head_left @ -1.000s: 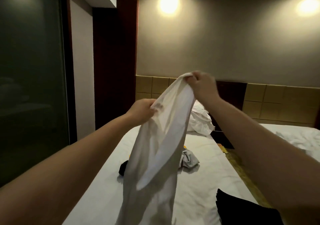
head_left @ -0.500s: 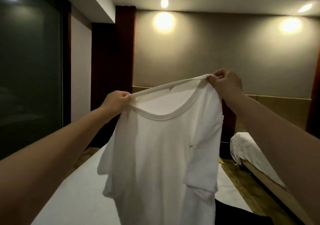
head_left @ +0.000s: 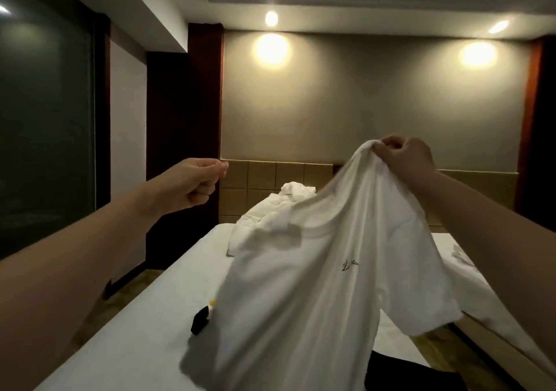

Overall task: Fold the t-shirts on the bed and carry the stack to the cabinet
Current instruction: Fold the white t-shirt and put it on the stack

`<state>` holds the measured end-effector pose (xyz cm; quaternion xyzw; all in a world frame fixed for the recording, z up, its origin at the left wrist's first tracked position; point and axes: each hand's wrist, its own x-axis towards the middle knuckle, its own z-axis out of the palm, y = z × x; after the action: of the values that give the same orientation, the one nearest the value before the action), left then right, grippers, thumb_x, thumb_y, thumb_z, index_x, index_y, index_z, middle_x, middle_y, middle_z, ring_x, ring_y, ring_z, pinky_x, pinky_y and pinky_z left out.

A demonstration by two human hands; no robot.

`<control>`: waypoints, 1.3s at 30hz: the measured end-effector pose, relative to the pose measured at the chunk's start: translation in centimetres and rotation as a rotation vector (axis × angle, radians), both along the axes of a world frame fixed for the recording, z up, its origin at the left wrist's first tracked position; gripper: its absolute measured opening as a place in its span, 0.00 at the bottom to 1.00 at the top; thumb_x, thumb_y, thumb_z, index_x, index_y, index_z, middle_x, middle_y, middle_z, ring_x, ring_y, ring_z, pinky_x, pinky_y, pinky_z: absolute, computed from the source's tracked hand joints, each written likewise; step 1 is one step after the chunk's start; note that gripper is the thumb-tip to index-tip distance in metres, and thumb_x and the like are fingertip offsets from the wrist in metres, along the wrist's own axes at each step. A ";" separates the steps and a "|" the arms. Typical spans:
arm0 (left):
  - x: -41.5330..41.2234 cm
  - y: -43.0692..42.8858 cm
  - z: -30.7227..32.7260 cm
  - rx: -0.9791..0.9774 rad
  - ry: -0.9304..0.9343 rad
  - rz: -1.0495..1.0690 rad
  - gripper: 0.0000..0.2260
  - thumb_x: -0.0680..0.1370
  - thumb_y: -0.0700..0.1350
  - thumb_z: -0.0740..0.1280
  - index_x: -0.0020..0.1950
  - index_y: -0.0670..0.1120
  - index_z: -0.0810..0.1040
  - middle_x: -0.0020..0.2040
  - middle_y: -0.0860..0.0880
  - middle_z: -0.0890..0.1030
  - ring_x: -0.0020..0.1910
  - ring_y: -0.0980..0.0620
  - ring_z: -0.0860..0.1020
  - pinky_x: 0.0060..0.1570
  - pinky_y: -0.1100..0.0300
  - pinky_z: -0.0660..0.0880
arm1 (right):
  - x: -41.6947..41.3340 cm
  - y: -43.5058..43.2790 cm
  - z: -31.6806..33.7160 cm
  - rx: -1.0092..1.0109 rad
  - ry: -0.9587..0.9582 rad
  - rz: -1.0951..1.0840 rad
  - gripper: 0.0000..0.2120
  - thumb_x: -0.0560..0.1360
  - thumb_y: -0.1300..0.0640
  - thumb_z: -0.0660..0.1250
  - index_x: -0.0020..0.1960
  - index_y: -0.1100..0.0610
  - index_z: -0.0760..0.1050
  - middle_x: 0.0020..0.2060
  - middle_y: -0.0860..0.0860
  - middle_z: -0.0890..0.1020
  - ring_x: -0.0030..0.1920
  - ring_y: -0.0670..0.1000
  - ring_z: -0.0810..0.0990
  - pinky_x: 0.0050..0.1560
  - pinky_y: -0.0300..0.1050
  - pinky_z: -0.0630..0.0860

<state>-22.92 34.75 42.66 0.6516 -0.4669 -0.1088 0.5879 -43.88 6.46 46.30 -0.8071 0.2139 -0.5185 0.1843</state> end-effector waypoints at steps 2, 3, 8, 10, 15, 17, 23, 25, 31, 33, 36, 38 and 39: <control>-0.1 -0.6 -1.1 0.106 -0.067 0.077 0.10 0.78 0.47 0.61 0.39 0.43 0.72 0.27 0.50 0.66 0.22 0.57 0.62 0.21 0.67 0.59 | 0.3 0.7 -0.6 -0.036 0.013 0.063 0.13 0.78 0.52 0.62 0.57 0.57 0.77 0.52 0.54 0.79 0.52 0.52 0.75 0.51 0.43 0.67; -0.3 -1.4 -1.8 0.141 -0.077 0.095 0.10 0.78 0.47 0.62 0.40 0.43 0.73 0.28 0.49 0.66 0.23 0.56 0.62 0.22 0.67 0.59 | 0.7 1.2 -0.7 -0.068 0.026 0.086 0.12 0.78 0.54 0.61 0.58 0.57 0.77 0.51 0.53 0.78 0.50 0.50 0.73 0.49 0.41 0.65; -2.9 -6.7 -6.0 0.270 -0.088 -0.008 0.09 0.78 0.49 0.62 0.45 0.45 0.77 0.33 0.49 0.69 0.29 0.56 0.65 0.28 0.66 0.63 | 2.7 3.7 -0.3 -0.187 0.069 0.132 0.11 0.78 0.55 0.61 0.56 0.58 0.77 0.53 0.55 0.80 0.53 0.54 0.75 0.49 0.42 0.65; -4.5 -8.8 -7.1 0.267 -0.077 -0.064 0.09 0.78 0.51 0.63 0.45 0.47 0.78 0.34 0.50 0.71 0.29 0.57 0.67 0.31 0.65 0.65 | 3.3 3.9 -0.3 -0.225 0.117 0.129 0.11 0.78 0.53 0.61 0.55 0.57 0.78 0.53 0.55 0.80 0.54 0.54 0.75 0.51 0.43 0.66; -7.1 -12.2 -8.1 0.154 0.025 -0.194 0.16 0.77 0.58 0.62 0.55 0.47 0.76 0.44 0.48 0.79 0.38 0.53 0.78 0.40 0.59 0.77 | 4.6 3.0 -1.1 -0.232 0.156 0.132 0.12 0.78 0.52 0.61 0.55 0.58 0.78 0.52 0.55 0.80 0.49 0.49 0.73 0.46 0.40 0.64; -7.5 -13.4 -8.8 0.132 0.069 -0.167 0.14 0.75 0.58 0.65 0.52 0.50 0.75 0.44 0.49 0.80 0.39 0.53 0.79 0.39 0.59 0.78 | 5.1 2.3 -1.6 -0.225 0.177 0.111 0.12 0.78 0.52 0.62 0.55 0.58 0.78 0.52 0.55 0.80 0.51 0.51 0.74 0.44 0.38 0.61; -4.9 -15.1 -10.0 0.052 0.050 0.232 0.09 0.75 0.36 0.58 0.50 0.45 0.76 0.40 0.46 0.78 0.40 0.47 0.77 0.37 0.56 0.75 | 5.9 0.4 -1.9 -0.188 0.224 0.099 0.13 0.78 0.52 0.61 0.56 0.59 0.77 0.47 0.50 0.76 0.48 0.48 0.71 0.45 0.37 0.62; -3.1 -14.8 -9.4 0.057 0.038 0.317 0.09 0.75 0.40 0.58 0.48 0.42 0.78 0.37 0.47 0.77 0.39 0.47 0.75 0.36 0.58 0.71 | 5.8 -1.2 -1.7 -0.134 0.295 0.134 0.13 0.78 0.52 0.62 0.55 0.60 0.78 0.46 0.51 0.76 0.47 0.50 0.73 0.45 0.38 0.64; 0.5 -13.5 -4.0 -0.016 0.150 0.282 0.07 0.78 0.43 0.61 0.46 0.42 0.77 0.39 0.46 0.75 0.37 0.51 0.74 0.37 0.60 0.71 | 5.6 -3.7 0.4 0.042 0.185 0.242 0.14 0.78 0.51 0.62 0.54 0.59 0.80 0.48 0.55 0.81 0.44 0.47 0.75 0.43 0.39 0.69; 0.9 -12.6 -1.3 -0.060 0.184 0.162 0.06 0.78 0.41 0.61 0.45 0.44 0.77 0.40 0.46 0.78 0.37 0.51 0.77 0.37 0.61 0.75 | 5.8 -3.9 1.7 0.116 0.103 0.313 0.11 0.78 0.50 0.63 0.52 0.54 0.79 0.45 0.53 0.81 0.40 0.45 0.77 0.40 0.35 0.73; 1.5 -11.3 1.5 -0.055 0.136 -0.025 0.08 0.79 0.44 0.63 0.52 0.43 0.79 0.40 0.47 0.83 0.35 0.53 0.82 0.33 0.63 0.78 | 5.9 -4.5 3.7 0.162 0.069 0.354 0.08 0.78 0.50 0.63 0.53 0.51 0.77 0.41 0.49 0.80 0.37 0.41 0.76 0.35 0.30 0.73; 2.0 -10.9 2.4 -0.031 0.104 -0.049 0.11 0.78 0.47 0.63 0.53 0.42 0.79 0.40 0.47 0.84 0.35 0.53 0.82 0.33 0.63 0.78 | 6.2 -4.8 4.5 0.183 0.045 0.375 0.10 0.78 0.50 0.62 0.54 0.52 0.77 0.42 0.49 0.80 0.38 0.40 0.76 0.36 0.31 0.72; 2.2 -10.9 2.6 -0.018 0.101 -0.066 0.12 0.78 0.49 0.63 0.53 0.43 0.80 0.41 0.47 0.84 0.36 0.53 0.82 0.34 0.63 0.78 | 6.5 -4.9 4.8 0.187 0.031 0.382 0.11 0.78 0.50 0.62 0.55 0.53 0.77 0.44 0.50 0.80 0.38 0.41 0.76 0.37 0.32 0.72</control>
<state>-20.75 23.81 45.30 0.6244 -0.4586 -0.1567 0.6125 -37.40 1.57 51.08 -0.8204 0.1070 -0.4394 0.3498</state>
